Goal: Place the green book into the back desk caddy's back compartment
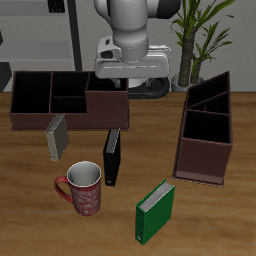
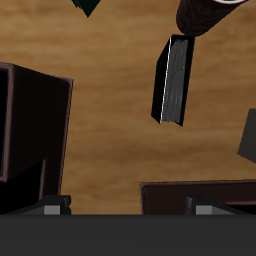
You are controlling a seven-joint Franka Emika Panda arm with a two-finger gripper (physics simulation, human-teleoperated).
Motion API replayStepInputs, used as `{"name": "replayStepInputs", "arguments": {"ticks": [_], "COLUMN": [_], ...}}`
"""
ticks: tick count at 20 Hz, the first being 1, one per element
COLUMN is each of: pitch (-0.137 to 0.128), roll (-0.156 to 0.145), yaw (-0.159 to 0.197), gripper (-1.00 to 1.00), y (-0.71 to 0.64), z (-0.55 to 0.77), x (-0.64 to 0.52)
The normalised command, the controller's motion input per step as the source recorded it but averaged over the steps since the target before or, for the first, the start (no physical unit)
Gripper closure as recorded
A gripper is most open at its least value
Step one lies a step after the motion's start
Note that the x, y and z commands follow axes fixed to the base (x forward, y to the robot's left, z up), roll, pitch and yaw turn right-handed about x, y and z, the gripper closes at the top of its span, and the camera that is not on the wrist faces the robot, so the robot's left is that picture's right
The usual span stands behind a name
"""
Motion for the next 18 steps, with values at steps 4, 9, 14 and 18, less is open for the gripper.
{"name": "replayStepInputs", "arguments": {"ticks": [4,9,14,18], "pitch": [-0.024,-0.012,-0.045,-0.045], "roll": [-0.037,-0.014,-0.015,-0.066], "yaw": [0.02,0.018,0.039,0.021], "gripper": [-1.0,-1.0,-1.0,-1.0], "y": [-0.02,0.09,0.14,0.11], "z": [0.07,0.05,0.15,0.2], "x": [0.04,0.17,0.36,0.52]}}
